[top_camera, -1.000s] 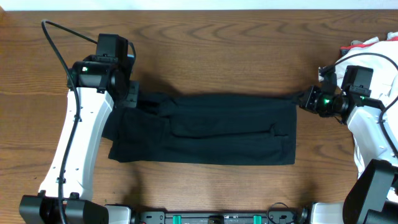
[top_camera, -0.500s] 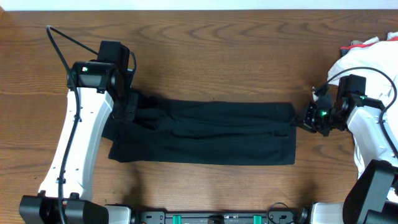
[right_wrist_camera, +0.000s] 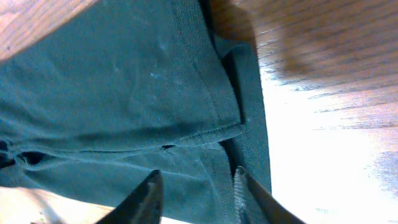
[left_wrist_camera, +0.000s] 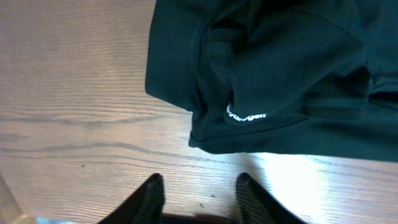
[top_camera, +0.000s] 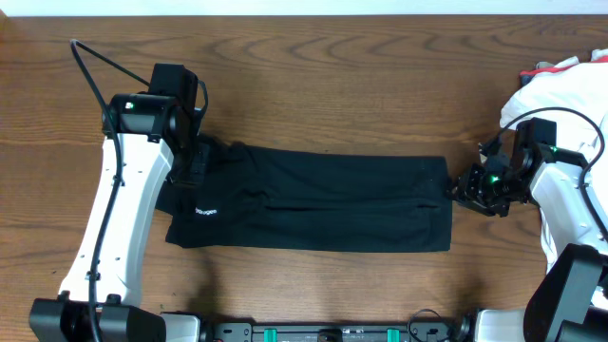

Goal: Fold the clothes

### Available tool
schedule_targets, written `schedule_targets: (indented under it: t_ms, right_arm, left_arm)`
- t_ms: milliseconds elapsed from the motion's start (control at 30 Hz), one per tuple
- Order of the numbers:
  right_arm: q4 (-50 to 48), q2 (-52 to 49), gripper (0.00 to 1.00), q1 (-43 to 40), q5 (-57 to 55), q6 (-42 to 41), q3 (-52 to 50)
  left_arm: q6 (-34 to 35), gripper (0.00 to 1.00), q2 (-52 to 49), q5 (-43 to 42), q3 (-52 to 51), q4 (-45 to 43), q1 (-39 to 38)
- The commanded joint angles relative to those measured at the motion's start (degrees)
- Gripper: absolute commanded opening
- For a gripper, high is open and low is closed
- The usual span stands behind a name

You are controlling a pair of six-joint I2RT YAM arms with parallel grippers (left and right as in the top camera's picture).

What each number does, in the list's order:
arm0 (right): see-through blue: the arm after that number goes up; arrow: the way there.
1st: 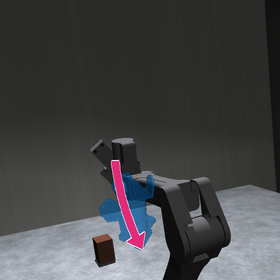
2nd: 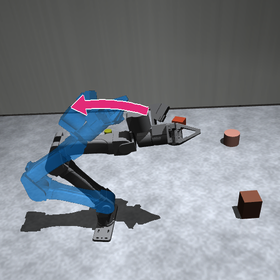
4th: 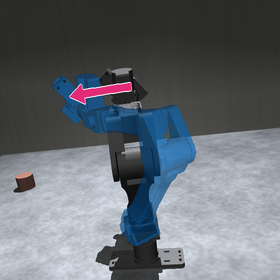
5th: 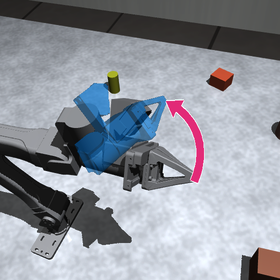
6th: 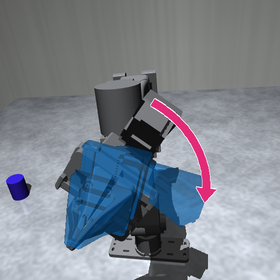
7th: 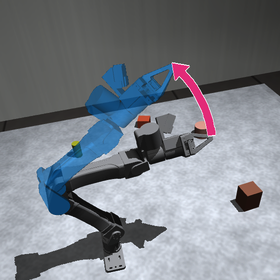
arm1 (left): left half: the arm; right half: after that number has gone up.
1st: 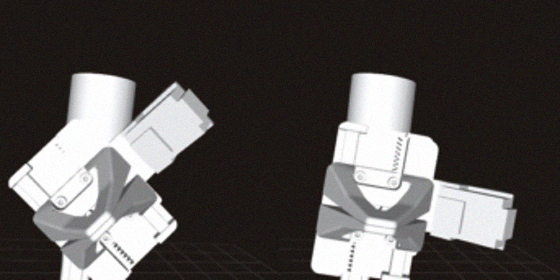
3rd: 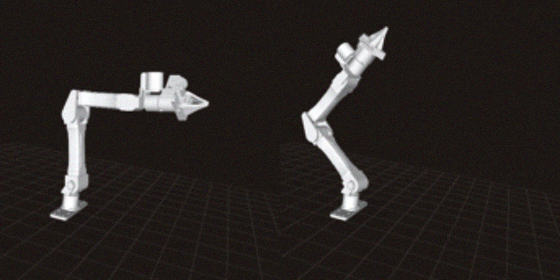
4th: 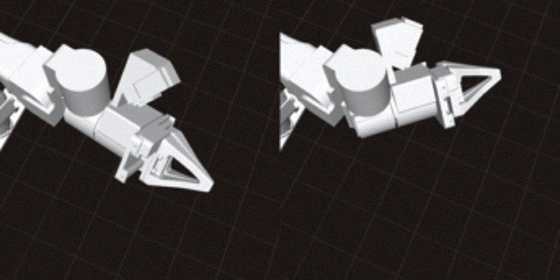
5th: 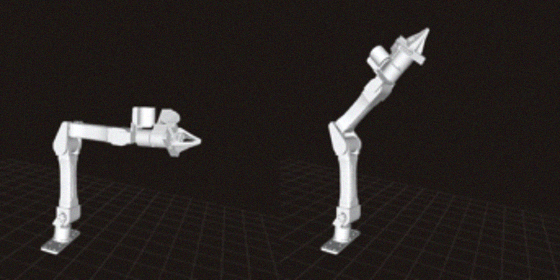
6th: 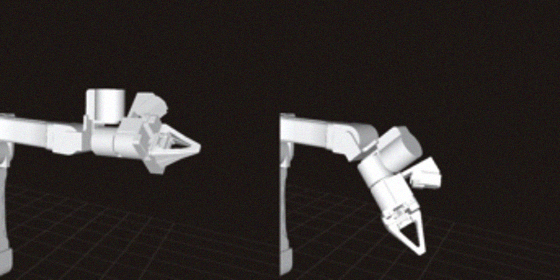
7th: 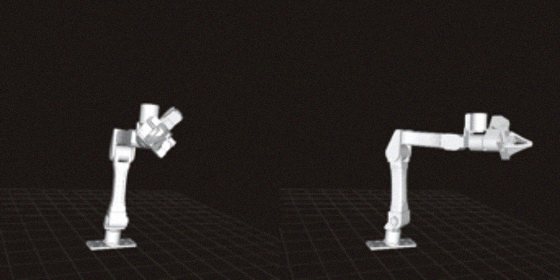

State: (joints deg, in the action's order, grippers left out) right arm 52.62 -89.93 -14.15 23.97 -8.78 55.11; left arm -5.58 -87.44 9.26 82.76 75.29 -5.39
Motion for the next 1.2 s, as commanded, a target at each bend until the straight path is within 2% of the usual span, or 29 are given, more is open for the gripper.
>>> schedule_targets:
  t_ms: [0, 133, 267, 500, 567, 633, 767, 900, 967, 1067, 1100, 1167]
  right_arm:
    - [-0.5, 1.2, 0.52, -0.5, -0.7, 0.3, 0.4]
    - [-1.0, 1.2, 0.65, -0.5, -0.6, 0.3, 0.4]
    - [-0.9, 1.2, 0.72, -0.5, -0.6, 0.3, 0.4]
    - [-1.2, 1.2, 0.71, -0.5, -0.6, 0.3, 0.4]
    - [-1.1, 1.2, 0.71, -0.5, -0.6, 0.3, 0.4]
    - [-1.1, 1.2, 0.71, -0.5, -0.6, 0.3, 0.4]
    - [-1.1, 1.2, 0.71, -0.5, -0.6, 0.3, 0.4]
    - [-0.6, 1.2, 0.71, -0.4, -0.4, 0.3, 0.4]
    - [-0.6, 1.2, 0.70, -0.4, -0.4, 0.3, 0.4]
    - [-0.6, 1.2, 0.70, -0.4, -0.3, 0.3, 0.4]
    - [-0.6, 1.2, 0.70, -0.4, 0.0, 0.3, 0.4]
    - [-0.6, 1.2, 0.70, -0.5, 0.0, 0.3, 0.4]
  left_arm:
    - [1.2, 0.47, 0.2, 0.2, 0.6, -0.7, 0.2]
    - [4.9, 0.51, 0.2, -0.3, -1.1, -2.7, 0.2]
    - [5.7, 0.52, 0.1, -8.7, -4.8, -5.0, 0.2]
    - [11.7, 0.53, -0.6, -11.9, -16.0, -15.0, 0.2]
    - [11.9, 0.53, -0.7, -11.8, -19.2, -16.9, 0.2]
    - [11.9, 0.59, -0.7, -11.4, -22.2, -20.4, 0.2]
    - [11.9, 0.58, -0.8, -11.2, -27.8, -28.2, 0.2]
    - [11.1, 0.49, -0.9, -10.8, -29.8, -30.5, 0.2]
    - [11.0, 0.39, -0.9, -8.8, -29.8, -31.0, 0.2]
    - [10.6, 0.19, -0.9, -8.4, -29.7, -31.3, 0.2]
    - [10.6, 0.08, -0.9, -8.4, -29.5, -30.8, 0.2]
    - [10.6, 0.06, -0.7, -9.2, -28.1, -28.3, 0.2]
